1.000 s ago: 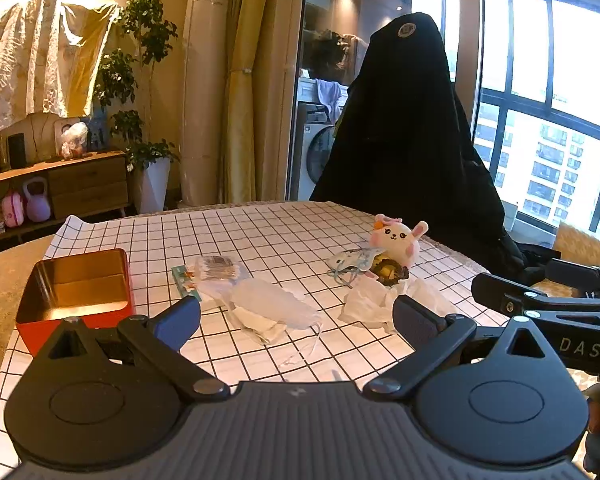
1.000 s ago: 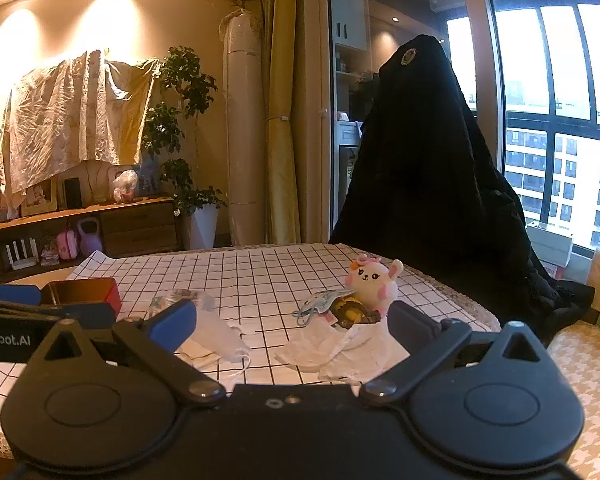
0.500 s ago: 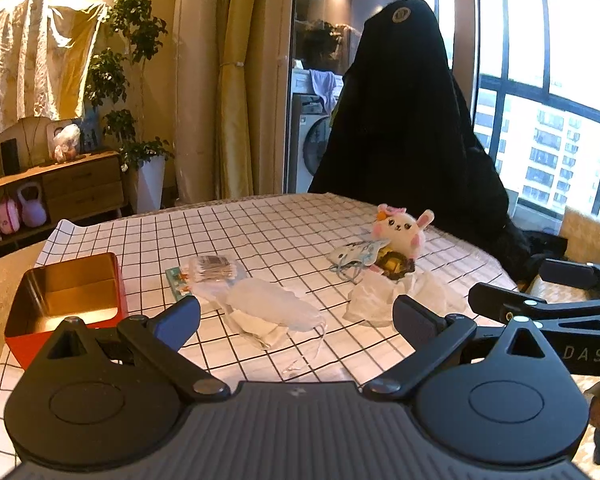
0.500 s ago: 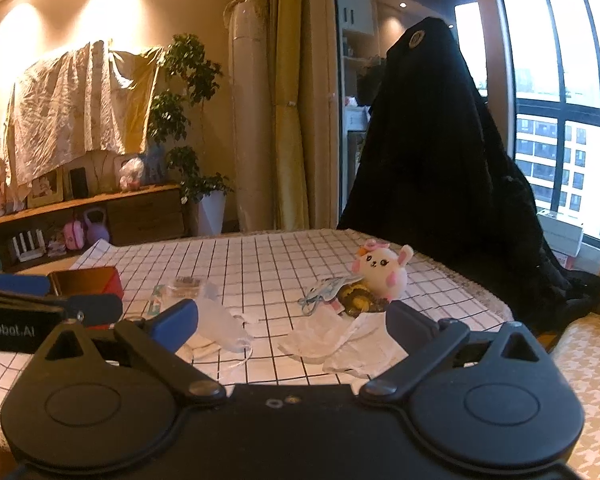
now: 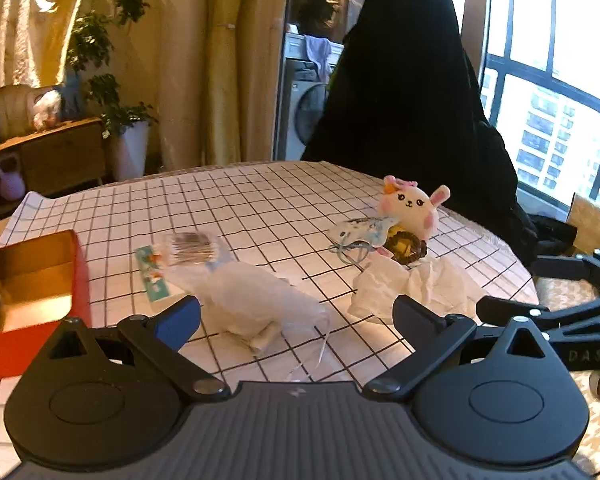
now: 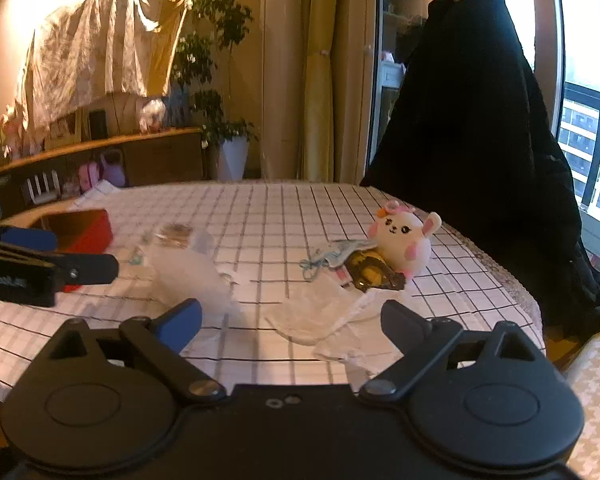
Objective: Organize soft objects
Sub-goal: 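Lower the right gripper onto the crumpled white tissue and close on it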
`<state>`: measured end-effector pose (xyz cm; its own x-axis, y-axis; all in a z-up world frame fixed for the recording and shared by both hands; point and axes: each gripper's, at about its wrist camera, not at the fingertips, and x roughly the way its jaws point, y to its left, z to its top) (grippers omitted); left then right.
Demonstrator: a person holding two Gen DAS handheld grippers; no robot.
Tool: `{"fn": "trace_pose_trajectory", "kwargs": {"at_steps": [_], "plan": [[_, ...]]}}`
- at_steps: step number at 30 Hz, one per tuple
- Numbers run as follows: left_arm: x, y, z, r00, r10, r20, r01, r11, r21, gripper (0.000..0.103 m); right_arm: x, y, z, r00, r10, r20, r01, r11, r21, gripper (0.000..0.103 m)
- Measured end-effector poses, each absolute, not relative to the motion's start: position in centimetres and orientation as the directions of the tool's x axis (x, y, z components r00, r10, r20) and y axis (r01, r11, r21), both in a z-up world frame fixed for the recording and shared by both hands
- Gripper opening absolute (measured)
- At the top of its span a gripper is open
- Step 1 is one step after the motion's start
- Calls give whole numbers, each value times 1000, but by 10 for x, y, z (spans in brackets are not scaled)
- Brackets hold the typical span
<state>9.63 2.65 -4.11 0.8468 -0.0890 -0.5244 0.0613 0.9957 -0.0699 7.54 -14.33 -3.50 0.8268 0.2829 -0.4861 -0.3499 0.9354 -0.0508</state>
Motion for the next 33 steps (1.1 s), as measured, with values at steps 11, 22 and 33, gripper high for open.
{"fn": "trace_pose_trajectory", "kwargs": {"at_steps": [11,22,33], "plan": [[166,16,-75,827,-30,-561,73,996,54,103,148,-164,-60,792,217,-571,-304,951,-59,93],[229,37,-104,783,4,-622,74,992,99,103,215,-161,-91,744,179,-644,-275,960,-50,97],[246,33,-131,766,-3,-643,117,984,134,101,241,-153,-126,693,160,-703,-241,970,-17,100]]}}
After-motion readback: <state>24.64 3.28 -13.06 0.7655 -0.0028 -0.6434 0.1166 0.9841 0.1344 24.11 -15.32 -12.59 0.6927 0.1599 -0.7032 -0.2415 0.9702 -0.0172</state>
